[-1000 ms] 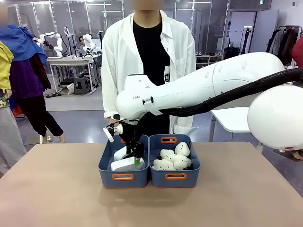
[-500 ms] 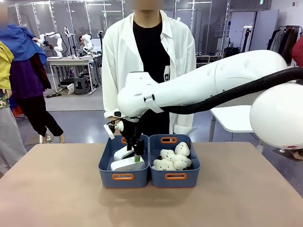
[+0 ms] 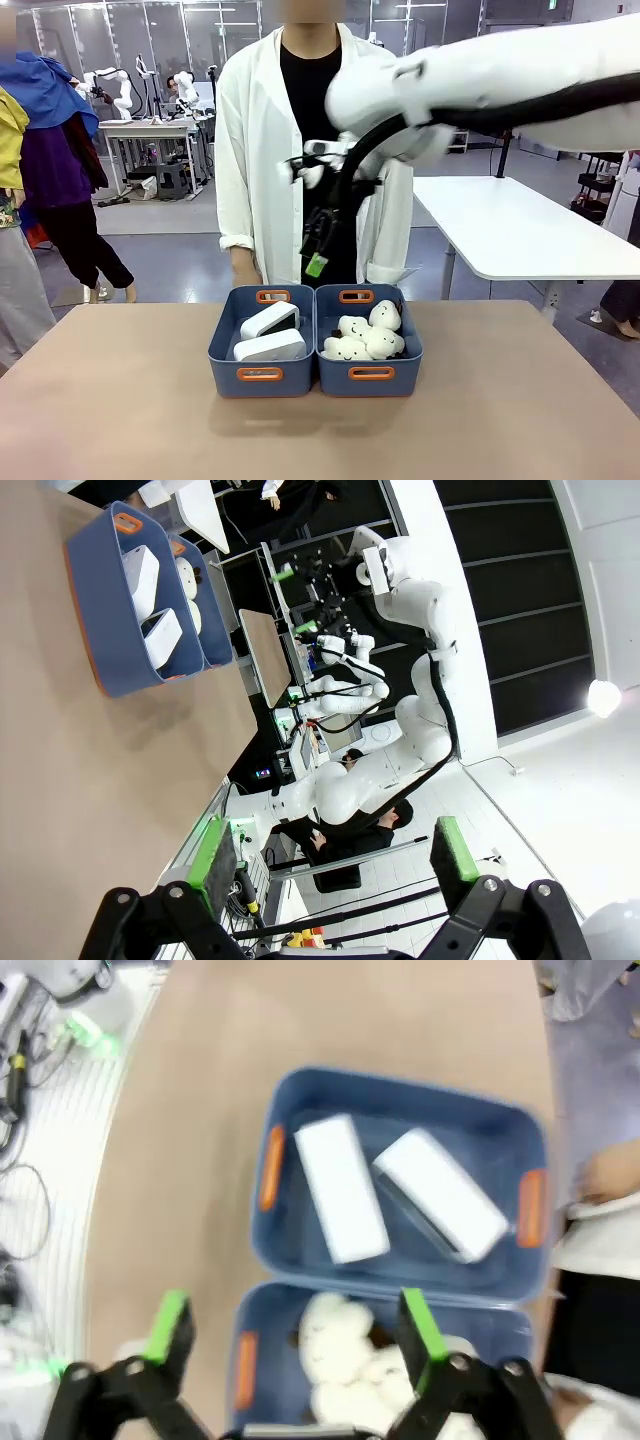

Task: Sort the digital clocks into the basket.
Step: Pick up the Digital clock from the table and place it into the empty Plastic storage basket.

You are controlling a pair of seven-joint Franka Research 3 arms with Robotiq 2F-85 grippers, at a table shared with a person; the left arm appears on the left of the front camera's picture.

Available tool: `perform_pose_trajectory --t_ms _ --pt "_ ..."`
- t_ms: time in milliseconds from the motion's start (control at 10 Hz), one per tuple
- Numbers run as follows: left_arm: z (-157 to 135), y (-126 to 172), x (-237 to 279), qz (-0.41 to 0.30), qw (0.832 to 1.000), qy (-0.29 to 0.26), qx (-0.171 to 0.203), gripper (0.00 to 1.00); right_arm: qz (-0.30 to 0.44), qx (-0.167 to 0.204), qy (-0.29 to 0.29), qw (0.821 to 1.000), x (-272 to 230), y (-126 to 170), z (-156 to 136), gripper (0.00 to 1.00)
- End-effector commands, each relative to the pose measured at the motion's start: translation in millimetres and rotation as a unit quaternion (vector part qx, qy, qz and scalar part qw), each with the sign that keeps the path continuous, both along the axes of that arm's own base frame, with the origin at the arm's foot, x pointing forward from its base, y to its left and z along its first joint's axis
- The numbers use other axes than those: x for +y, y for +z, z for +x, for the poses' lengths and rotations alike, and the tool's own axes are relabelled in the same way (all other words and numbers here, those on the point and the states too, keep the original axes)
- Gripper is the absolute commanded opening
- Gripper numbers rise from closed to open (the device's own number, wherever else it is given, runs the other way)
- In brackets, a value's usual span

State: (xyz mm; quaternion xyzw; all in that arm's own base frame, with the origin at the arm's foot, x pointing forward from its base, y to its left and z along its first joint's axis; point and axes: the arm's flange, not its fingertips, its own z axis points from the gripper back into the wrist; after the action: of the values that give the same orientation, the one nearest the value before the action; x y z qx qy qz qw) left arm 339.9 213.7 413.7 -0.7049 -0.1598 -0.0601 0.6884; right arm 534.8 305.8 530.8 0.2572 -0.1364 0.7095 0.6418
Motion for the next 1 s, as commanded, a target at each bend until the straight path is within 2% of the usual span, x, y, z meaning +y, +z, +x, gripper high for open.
perform_pose_trajectory --t_ms 0,100,200,300,500,600,700,800,900 --pt "-4.9 2.8 0.5 0.005 1.000 -0.002 -0.001 1.00 0.115 0.145 -0.118 0.976 -83.0 -16.9 -32.9 1.00" --pt "-4.9 2.8 0.5 0.005 1.000 -0.002 -0.001 1.00 0.161 0.199 -0.188 0.948 -117.1 -19.5 -44.7 1.00" --pt "-4.9 2.8 0.5 0.005 1.000 -0.002 -0.001 1.00 0.214 0.266 -0.257 0.904 -155.3 -23.3 -56.3 1.00" --pt "-4.9 2.8 0.5 0.005 1.000 -0.002 -0.001 1.00 0.242 0.323 -0.301 0.864 -205.6 -32.2 -69.7 1.00" --pt "-4.9 2.8 0.5 0.005 1.000 -0.002 -0.001 1.00 0.248 0.407 -0.383 0.792 -307.1 -60.0 -114.5 1.00" --pt "-4.9 2.8 0.5 0.005 1.000 -0.002 -0.001 1.00 0.235 0.424 -0.431 0.761 -339.1 -69.7 -130.8 1.00" --pt "-4.9 2.8 0.5 0.005 1.000 -0.002 -0.001 1.00 0.271 0.441 -0.483 0.706 -374.0 -80.3 -155.6 1.00" --pt "-4.9 2.8 0.5 0.005 1.000 -0.002 -0.001 1.00 0.315 0.440 -0.489 0.684 -394.4 -84.8 -170.8 1.00" --pt "-4.9 2.8 0.5 0.005 1.000 -0.002 -0.001 1.00 0.313 0.446 -0.515 0.662 -411.6 -92.6 -184.0 1.00"
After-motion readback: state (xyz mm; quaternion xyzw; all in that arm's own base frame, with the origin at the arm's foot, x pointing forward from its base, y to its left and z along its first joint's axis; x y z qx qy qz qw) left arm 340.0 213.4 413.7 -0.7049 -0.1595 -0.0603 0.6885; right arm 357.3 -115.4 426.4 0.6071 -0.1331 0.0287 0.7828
